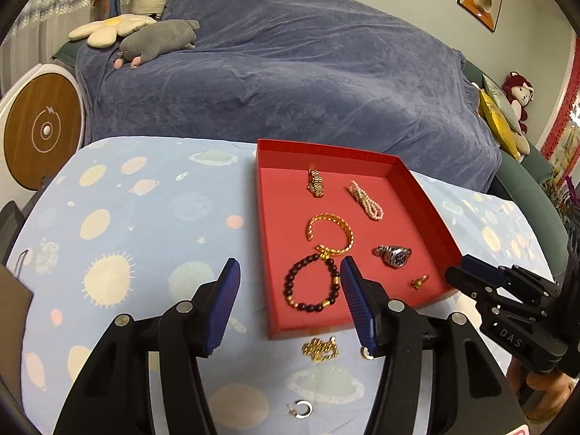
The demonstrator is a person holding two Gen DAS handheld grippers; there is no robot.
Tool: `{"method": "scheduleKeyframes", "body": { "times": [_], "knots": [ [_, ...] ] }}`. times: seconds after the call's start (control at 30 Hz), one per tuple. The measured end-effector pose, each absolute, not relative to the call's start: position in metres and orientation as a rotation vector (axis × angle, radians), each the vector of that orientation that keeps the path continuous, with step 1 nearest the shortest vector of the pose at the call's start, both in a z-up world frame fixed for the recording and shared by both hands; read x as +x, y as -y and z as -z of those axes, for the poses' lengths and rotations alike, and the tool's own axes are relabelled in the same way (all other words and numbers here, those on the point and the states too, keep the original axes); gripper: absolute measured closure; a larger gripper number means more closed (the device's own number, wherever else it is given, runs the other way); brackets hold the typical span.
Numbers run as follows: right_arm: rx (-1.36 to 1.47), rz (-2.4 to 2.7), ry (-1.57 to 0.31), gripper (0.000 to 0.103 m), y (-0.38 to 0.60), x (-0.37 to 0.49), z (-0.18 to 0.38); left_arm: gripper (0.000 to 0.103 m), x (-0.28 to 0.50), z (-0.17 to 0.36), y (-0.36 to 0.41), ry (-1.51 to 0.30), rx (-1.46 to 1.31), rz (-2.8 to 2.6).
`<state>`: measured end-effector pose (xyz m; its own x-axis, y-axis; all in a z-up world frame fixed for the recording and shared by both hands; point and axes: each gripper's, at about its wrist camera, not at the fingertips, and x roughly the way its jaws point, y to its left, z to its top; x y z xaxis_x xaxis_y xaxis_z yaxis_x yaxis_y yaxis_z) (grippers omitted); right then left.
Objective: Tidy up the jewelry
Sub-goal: 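Lower bracelet and ring into the red box and open both grippers, then move the left gripper down onto the gold hoop earring and close it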
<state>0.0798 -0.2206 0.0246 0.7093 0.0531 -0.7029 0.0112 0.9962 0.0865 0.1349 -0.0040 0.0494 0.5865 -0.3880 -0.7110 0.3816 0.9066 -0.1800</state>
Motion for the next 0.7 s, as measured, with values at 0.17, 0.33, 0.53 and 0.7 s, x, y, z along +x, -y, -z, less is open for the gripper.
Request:
{"method": "scheduleKeyframes", "body": {
  "times": [0.17,0.33,0.53,0.7],
  "knots": [
    [0.097,-0.032,-0.809,0.071,0.217,0.063,-0.02,0.047,0.104,-0.032,-0.014,-0.886,0.008,0.434],
    [0.119,-0.028,-0.805,0.059,0.209,0.047,-0.016,0.047,0.072,-0.002,-0.014,-0.93,0.077,0.459],
    [0.105,-0.035,-0.836,0.059,0.199,0.043,-0.007,0.047,0.059,0.023,-0.008,-0.946,0.111,0.466],
    [0.121,-0.033,-0.85,0.059,0.2,0.045,-0.003,0.053,0.058,0.034,0.001,-0.94,0.145,0.462]
  ]
}}
